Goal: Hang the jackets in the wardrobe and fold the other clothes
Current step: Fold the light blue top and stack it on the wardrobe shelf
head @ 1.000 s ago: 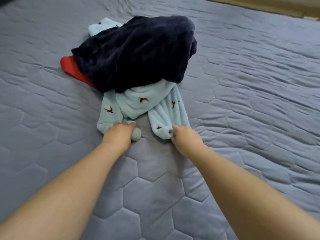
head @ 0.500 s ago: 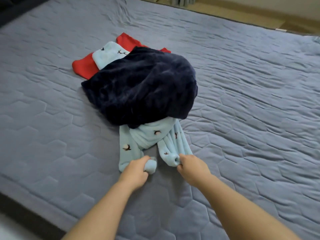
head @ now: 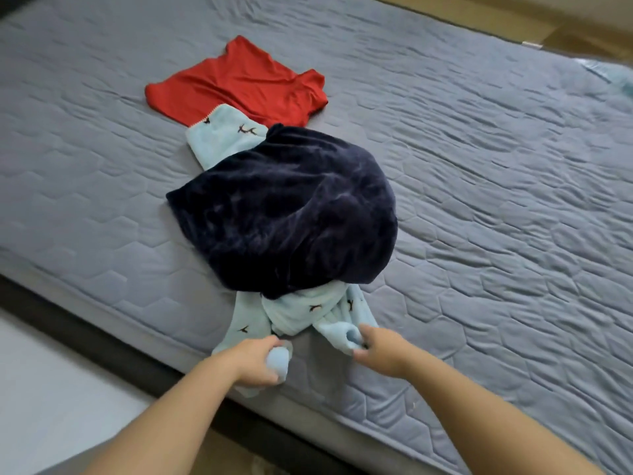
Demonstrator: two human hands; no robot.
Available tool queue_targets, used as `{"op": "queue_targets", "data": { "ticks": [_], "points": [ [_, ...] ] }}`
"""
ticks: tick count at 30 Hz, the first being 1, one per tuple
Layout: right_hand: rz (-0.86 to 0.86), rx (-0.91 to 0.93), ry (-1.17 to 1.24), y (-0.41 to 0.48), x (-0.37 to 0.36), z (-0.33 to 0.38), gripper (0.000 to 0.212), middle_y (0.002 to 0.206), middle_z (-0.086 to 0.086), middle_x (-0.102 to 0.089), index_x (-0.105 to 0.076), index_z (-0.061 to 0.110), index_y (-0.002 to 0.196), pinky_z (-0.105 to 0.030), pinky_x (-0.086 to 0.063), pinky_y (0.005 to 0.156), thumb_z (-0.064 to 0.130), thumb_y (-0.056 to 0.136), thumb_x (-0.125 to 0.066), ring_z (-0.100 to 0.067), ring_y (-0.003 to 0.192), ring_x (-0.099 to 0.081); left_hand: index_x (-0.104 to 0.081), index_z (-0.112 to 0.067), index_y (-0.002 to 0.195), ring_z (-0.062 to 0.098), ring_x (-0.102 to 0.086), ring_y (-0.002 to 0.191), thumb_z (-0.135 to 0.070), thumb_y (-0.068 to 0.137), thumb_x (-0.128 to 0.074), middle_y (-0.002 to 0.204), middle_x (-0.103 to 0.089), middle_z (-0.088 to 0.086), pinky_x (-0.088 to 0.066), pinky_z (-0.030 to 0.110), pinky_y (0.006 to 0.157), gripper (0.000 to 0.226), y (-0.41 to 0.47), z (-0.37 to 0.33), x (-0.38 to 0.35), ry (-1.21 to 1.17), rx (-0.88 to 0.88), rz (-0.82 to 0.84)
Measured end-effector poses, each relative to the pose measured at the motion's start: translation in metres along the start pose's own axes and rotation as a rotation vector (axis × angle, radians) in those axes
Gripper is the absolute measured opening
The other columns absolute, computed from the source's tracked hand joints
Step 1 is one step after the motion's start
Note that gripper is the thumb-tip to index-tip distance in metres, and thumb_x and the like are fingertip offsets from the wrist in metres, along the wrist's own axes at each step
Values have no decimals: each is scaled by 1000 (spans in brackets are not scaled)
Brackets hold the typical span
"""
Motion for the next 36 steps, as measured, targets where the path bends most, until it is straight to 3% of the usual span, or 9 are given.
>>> {"op": "queue_targets", "data": {
  "ticks": [2, 5, 10, 16, 24, 28, 30, 32, 36],
  "points": [
    [-150, -60, 278, 4, 28, 4, 55, 133, -7, -46, -37, 21, 136, -28, -45, 80, 35, 89, -62, -24, 118, -50, -43, -24, 128, 20, -53, 113, -45, 80, -63, 126, -51, 0, -47, 36, 92, 57, -3, -5, 24, -195, 36, -269],
    [-427, -35, 741, 14, 73, 23, 91, 148, -6, -33, -8, 23, 152, -29, -48, 84, 27, 85, -71, -23, 123, -46, -35, -23, 123, 23, -50, 110, -47, 77, -70, 125, -40, 1, -49, 37, 87, 63, -1, -16, 71, -437, 19, -777],
    [-437, -67, 1188, 59, 113, 65, 94, 133, 12, -36, -10, 49, 146, -35, -52, 61, 33, 80, -75, -24, 111, -49, 1, -45, 147, 24, -22, 142, -64, 60, -76, 158, -5, 2, -32, 45, 110, 118, 42, -38, 122, -939, -26, -531],
    [-466, 93, 974, 95, 102, 126, 55, 105, 2, -66, -57, 40, 104, -27, -50, 64, -6, 75, -55, -19, 93, -63, -39, -38, 135, 22, -58, 108, -59, 59, -79, 123, -58, -5, -50, 47, 93, 89, 65, -27, 157, -1354, -20, -263],
    [-486, 685, 679, 84, 162, 349, 50, 89, 6, -66, -61, 26, 96, -37, -51, 87, -11, 65, -53, -15, 93, -62, -56, -16, 123, 2, -57, 91, 5, 78, -59, 104, -60, -9, -39, -3, 70, 49, -40, 50, 313, -1158, -235, -1319],
    [-326, 845, 588, 86, 157, 422, 58, 110, 0, -66, -58, 23, 119, -36, -50, 94, -9, 71, -51, -19, 108, -60, -47, -13, 127, 11, -54, 105, -3, 79, -59, 115, -55, -5, -44, 28, 93, 50, -81, 108, 350, -755, -81, -1601],
    [-175, 748, 448, 102, 134, 414, 63, 126, -5, -60, -48, 24, 135, -30, -47, 96, -3, 79, -52, -21, 115, -56, -40, -12, 129, 30, -53, 106, -10, 82, -59, 125, -48, 11, -47, 40, 85, 51, -77, 143, 337, -461, 183, -1444],
    [-69, 561, 253, 119, 107, 374, 65, 140, -6, -49, -38, 26, 144, -26, -43, 98, 5, 84, -52, -23, 124, -50, -31, -20, 140, 28, -51, 100, -16, 86, -57, 135, -39, 13, -48, 38, 81, 60, -61, 175, 309, -230, 369, -958],
    [-235, 102, -183, 140, 79, 253, 66, 152, -6, -23, -24, 30, 147, -39, -34, 107, 24, 89, -54, -29, 136, -31, -22, -26, 149, 21, -47, 121, -23, 87, -57, 150, -26, 4, -44, 28, 94, 71, -16, 181, 249, -120, 290, -372]
  ]
}}
Point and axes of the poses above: each hand's wrist, its own y-axis towards the middle knuckle, its own x-axis out of the back of the hand, z = x × y, the point moved 1 cm from there along y, towards the middle knuckle
